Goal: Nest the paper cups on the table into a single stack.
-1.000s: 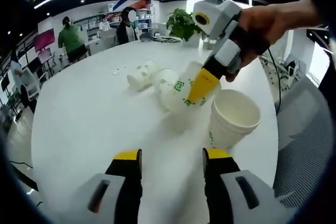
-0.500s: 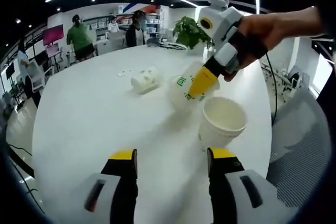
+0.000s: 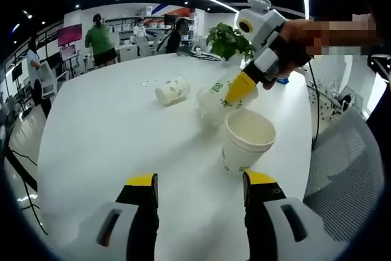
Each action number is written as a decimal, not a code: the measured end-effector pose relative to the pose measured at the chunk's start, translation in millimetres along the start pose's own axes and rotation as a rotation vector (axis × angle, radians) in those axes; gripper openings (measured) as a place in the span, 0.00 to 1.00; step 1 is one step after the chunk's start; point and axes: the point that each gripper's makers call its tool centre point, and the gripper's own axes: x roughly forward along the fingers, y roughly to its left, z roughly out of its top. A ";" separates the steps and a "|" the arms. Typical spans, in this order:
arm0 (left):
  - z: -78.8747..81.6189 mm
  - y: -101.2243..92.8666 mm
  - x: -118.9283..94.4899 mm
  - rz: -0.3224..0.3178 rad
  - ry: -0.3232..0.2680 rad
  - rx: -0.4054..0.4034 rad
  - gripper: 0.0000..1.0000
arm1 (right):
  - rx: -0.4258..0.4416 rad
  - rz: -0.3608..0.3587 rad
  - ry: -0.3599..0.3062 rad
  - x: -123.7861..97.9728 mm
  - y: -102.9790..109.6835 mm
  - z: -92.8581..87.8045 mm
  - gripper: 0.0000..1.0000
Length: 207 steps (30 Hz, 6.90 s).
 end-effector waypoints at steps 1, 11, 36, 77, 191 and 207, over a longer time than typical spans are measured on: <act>-1.1 0.6 0.1 0.001 0.001 -0.001 0.55 | -0.005 -0.002 0.003 -1.5 -0.5 -0.8 0.00; 1.2 -3.3 -5.5 0.012 -0.011 -0.010 0.55 | -0.092 -0.028 0.041 -17.2 0.3 -0.7 0.00; -6.0 -24.3 -17.2 0.016 -0.027 -0.044 0.60 | -0.311 -0.019 0.227 -38.8 17.3 -15.1 0.00; -13.8 -20.9 -31.1 0.028 -0.030 -0.048 0.62 | -0.618 0.064 0.485 -22.2 62.8 -35.4 0.00; 29.4 19.6 -13.0 0.072 -0.051 -0.060 0.61 | -0.402 -0.113 0.023 -72.3 23.2 -65.9 0.63; 89.0 9.7 56.6 -0.015 -0.019 0.007 0.62 | -0.275 -0.142 -0.093 -72.4 25.9 -83.1 0.63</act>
